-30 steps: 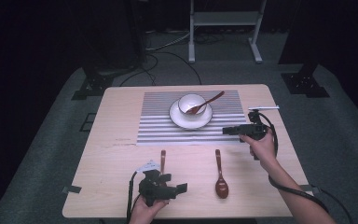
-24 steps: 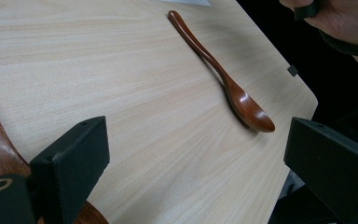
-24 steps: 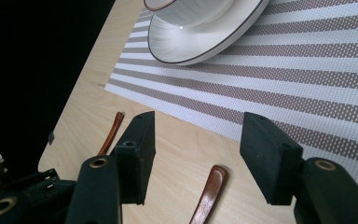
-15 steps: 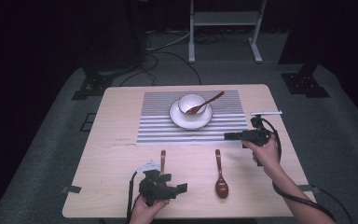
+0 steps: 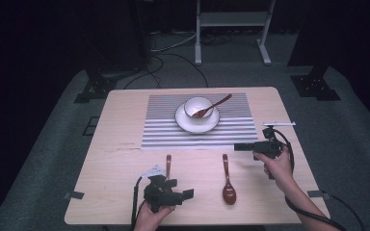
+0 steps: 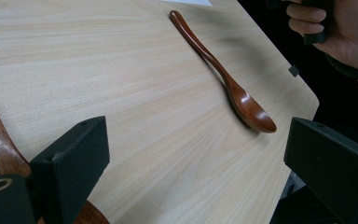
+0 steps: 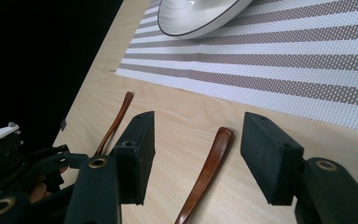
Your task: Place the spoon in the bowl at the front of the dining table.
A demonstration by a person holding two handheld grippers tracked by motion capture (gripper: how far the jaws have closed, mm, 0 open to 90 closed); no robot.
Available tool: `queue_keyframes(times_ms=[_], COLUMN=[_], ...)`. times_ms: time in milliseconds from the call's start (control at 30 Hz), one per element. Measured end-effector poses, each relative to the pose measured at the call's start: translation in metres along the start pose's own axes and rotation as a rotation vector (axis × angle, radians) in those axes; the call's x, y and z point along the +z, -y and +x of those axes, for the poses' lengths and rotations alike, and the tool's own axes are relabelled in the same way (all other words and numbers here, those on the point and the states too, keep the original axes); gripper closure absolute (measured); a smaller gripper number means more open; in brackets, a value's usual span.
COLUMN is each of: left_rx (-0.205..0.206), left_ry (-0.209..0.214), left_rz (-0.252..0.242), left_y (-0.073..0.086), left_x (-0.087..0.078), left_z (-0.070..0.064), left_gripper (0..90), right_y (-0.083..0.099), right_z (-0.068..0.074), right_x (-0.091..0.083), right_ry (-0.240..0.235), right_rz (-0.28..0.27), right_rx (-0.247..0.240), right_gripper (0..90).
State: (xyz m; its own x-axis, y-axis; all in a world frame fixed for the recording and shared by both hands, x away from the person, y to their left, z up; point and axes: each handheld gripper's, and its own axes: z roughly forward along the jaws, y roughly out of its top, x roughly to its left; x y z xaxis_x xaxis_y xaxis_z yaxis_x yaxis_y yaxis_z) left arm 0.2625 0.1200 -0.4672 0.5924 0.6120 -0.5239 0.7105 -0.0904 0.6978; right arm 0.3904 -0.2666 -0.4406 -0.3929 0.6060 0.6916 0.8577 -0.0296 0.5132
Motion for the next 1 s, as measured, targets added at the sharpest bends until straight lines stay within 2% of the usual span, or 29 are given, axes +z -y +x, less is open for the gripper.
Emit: queue_keyframes(times_ms=[500,1000], left_rx=[0.003,0.004], left_ry=[0.001,-0.001], left_rz=[0.001,0.002], left_y=[0.000,0.001], left_x=[0.001,0.002], left_z=[-0.001,-0.001], left_gripper=[5.6,5.6], right_y=[0.024,0.053], right_z=[-0.009,-0.006], right_x=[-0.006,-0.009], right_ry=[-0.026,-0.058], right_rz=[-0.012,-0.018], right_rx=[0.018,0.009], right_gripper=[43.1,42.6])
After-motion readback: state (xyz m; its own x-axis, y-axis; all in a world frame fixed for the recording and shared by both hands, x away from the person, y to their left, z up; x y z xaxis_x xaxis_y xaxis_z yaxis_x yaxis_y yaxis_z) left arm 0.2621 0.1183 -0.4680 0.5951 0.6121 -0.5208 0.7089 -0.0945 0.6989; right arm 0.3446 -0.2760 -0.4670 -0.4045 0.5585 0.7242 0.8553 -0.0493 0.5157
